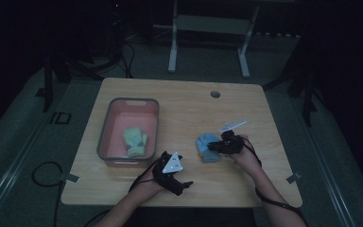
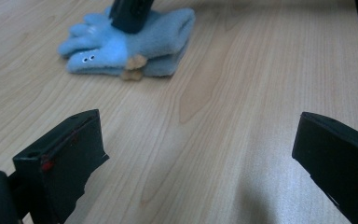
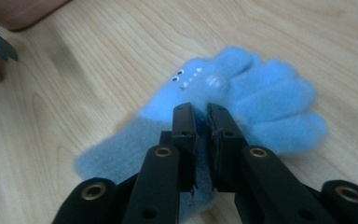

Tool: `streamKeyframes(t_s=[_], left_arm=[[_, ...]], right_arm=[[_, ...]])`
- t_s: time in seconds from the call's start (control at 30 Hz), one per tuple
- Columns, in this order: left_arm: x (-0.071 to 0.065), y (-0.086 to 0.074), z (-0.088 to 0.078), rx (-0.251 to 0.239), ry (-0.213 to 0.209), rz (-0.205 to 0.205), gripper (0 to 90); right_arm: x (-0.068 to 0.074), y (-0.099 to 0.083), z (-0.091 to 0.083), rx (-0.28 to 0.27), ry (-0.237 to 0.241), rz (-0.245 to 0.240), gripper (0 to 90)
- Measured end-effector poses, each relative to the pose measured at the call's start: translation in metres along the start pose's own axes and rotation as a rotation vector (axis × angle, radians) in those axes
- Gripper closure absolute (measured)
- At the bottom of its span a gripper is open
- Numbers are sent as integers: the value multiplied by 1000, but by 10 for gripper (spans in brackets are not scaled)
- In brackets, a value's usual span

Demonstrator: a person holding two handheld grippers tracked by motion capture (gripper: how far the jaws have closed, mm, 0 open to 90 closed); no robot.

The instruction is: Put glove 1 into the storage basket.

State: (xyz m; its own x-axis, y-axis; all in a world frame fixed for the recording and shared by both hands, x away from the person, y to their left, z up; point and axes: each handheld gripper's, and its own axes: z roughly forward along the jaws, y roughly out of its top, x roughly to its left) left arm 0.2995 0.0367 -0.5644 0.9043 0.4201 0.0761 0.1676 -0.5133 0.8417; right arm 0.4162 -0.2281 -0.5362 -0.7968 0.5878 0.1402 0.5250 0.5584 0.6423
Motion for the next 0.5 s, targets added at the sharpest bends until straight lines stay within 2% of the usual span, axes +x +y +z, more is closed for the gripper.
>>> streamKeyframes(t_s=[0.13,0.27,0.37,0.5], left_arm=[[-1,1,1,-8,14,4,23],[0,4,1,-14,19,-12,24],[0,7,2,-10,1,-26,37],[-3,10,4,1,-8,-14,37]], right_arm=[[0,-2,2,2,0,6,789],[5,1,-6,-16,-26,-2,710],[7,3,-13,-39,-31,-1,683],[11,4,-23,-65,-34,-4,650]])
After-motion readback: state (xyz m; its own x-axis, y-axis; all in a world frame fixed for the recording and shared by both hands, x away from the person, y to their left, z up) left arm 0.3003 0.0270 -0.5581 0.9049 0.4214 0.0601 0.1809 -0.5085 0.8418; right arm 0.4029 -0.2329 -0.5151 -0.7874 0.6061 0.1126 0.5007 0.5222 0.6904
